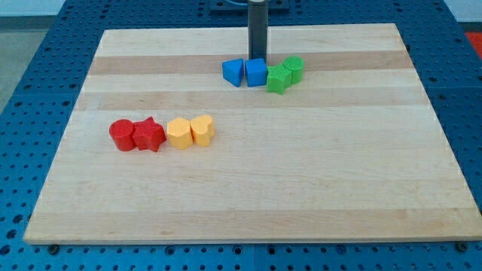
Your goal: Place the blue triangle above to the yellow hexagon
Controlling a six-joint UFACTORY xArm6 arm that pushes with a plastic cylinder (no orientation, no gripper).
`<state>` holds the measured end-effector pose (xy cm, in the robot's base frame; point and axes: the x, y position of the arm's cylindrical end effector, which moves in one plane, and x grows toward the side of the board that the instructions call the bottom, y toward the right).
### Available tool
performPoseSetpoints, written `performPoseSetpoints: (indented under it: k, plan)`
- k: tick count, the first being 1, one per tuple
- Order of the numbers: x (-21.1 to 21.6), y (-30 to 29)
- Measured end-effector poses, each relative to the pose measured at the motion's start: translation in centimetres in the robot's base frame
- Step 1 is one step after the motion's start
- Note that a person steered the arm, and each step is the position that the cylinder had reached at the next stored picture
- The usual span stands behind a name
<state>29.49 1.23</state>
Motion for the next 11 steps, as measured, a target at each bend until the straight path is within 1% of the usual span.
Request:
performPoseSetpoints:
  k: [1,2,4,5,6,7,9,11]
  plan:
    - [1.0,0.0]
    - [1.5,-1.8]
    - [1.6,-8.8]
    - [2.5,-11.9]
    - [3.4,-12.3]
    - [3.2,-12.2]
    - [3.2,-9.4]
    - [4.5,-7.9]
